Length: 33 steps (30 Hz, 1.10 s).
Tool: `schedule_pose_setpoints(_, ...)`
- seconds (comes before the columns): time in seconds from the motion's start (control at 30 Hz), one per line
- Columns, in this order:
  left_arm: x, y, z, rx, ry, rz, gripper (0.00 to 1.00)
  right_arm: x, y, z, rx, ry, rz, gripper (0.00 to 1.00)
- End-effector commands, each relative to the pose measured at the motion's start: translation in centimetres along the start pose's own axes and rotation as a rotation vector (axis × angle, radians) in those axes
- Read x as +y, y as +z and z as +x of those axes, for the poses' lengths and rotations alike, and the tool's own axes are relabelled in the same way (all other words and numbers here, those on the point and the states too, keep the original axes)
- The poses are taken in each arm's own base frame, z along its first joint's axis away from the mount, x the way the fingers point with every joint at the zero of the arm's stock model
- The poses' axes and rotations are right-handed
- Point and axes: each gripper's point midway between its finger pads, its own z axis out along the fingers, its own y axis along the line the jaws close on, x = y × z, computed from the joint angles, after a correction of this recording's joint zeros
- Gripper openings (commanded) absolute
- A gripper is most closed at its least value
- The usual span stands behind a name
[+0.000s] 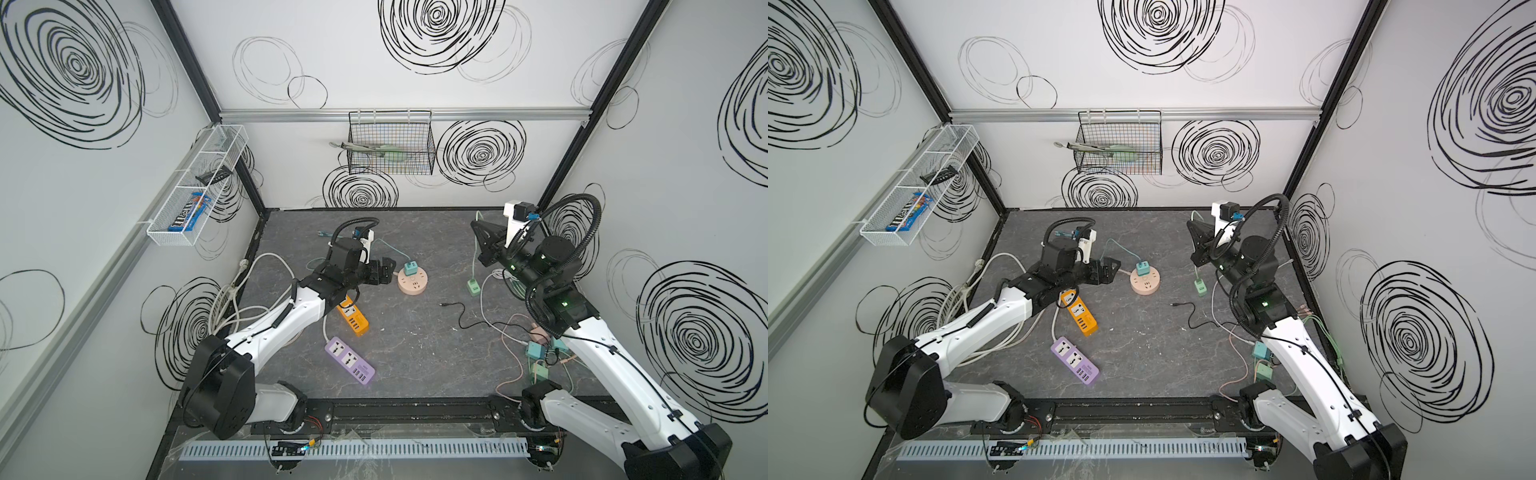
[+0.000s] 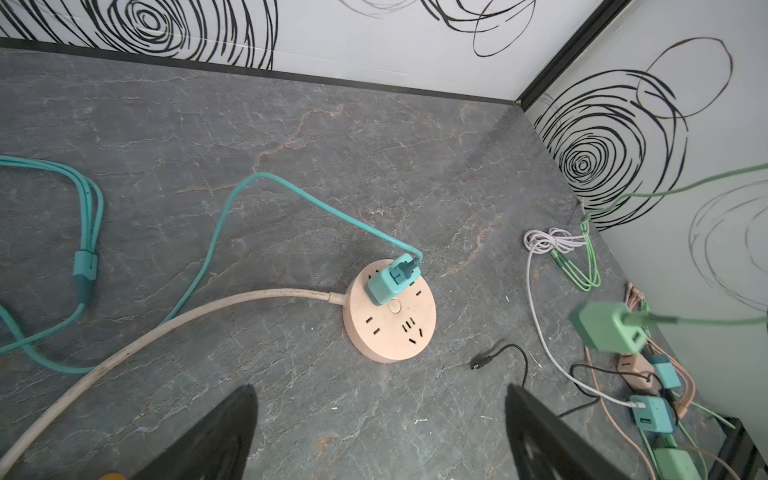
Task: Insert the plug
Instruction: 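Lift the green cable with the right gripper while the left reaches for the charger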
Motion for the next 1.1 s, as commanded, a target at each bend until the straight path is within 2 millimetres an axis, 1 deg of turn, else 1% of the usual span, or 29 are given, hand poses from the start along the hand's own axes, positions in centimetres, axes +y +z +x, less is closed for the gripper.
schedule_pose_setpoints(0.0, 0.1, -0.2, -1.9, -0.060, 0.023, -0.022, 0.96, 3.8, -0.2, 0.6, 0.031, 0.051, -0.191, 0.00)
schedule_pose_setpoints(0.13, 0.5, -0.2, -1.8, -0.054, 0.021, -0.044, 0.96, 7.7, 0.3, 3.8, 0.180, 0.086, -0.354, 0.00)
schedule_pose_setpoints(0.2, 0.8, 0.0, -1.6, -0.046, 0.016, -0.060, 0.96, 9.3, 0.3, 5.1, 0.226, 0.098, -0.414, 0.00)
schedule_pose_setpoints(0.23, 0.9, 0.1, -1.5, -0.041, 0.016, -0.064, 0.96, 9.6, 0.2, 5.7, 0.245, 0.111, -0.432, 0.01)
schedule_pose_setpoints(0.27, 0.9, 0.1, -1.4, -0.039, 0.017, -0.067, 0.96, 9.6, 0.3, 6.3, 0.257, 0.128, -0.432, 0.01)
schedule_pose_setpoints(0.37, 1.0, 0.2, -0.9, -0.033, 0.031, -0.088, 0.96, 7.7, 0.7, 9.2, 0.304, 0.164, -0.355, 0.01)
schedule_pose_setpoints(0.53, 0.5, 0.4, 0.2, -0.003, 0.069, -0.104, 0.96, 2.3, 1.4, 14.7, 0.410, 0.244, -0.186, 0.01)
schedule_pose_setpoints(0.67, -0.8, 0.7, 1.5, 0.031, 0.115, -0.070, 0.96, -1.2, 1.8, 17.7, 0.469, 0.300, -0.096, 0.01)
schedule_pose_setpoints(0.73, -2.0, 1.0, 2.6, 0.063, 0.160, -0.032, 0.96, -2.8, 2.2, 18.7, 0.498, 0.325, -0.049, 0.01)
schedule_pose_setpoints(0.87, -4.7, 1.7, 5.9, 0.178, 0.313, 0.029, 0.96, -6.1, 2.7, 20.3, 0.560, 0.391, 0.089, 0.01)
schedule_pose_setpoints(0.93, -5.7, 2.2, 8.1, 0.260, 0.413, 0.024, 0.97, -7.5, 2.9, 21.0, 0.590, 0.430, 0.138, 0.01)
schedule_pose_setpoints(1.07, -7.2, 3.1, 12.2, 0.411, 0.588, 0.036, 0.99, -9.3, 3.2, 22.1, 0.615, 0.469, 0.201, 0.02)
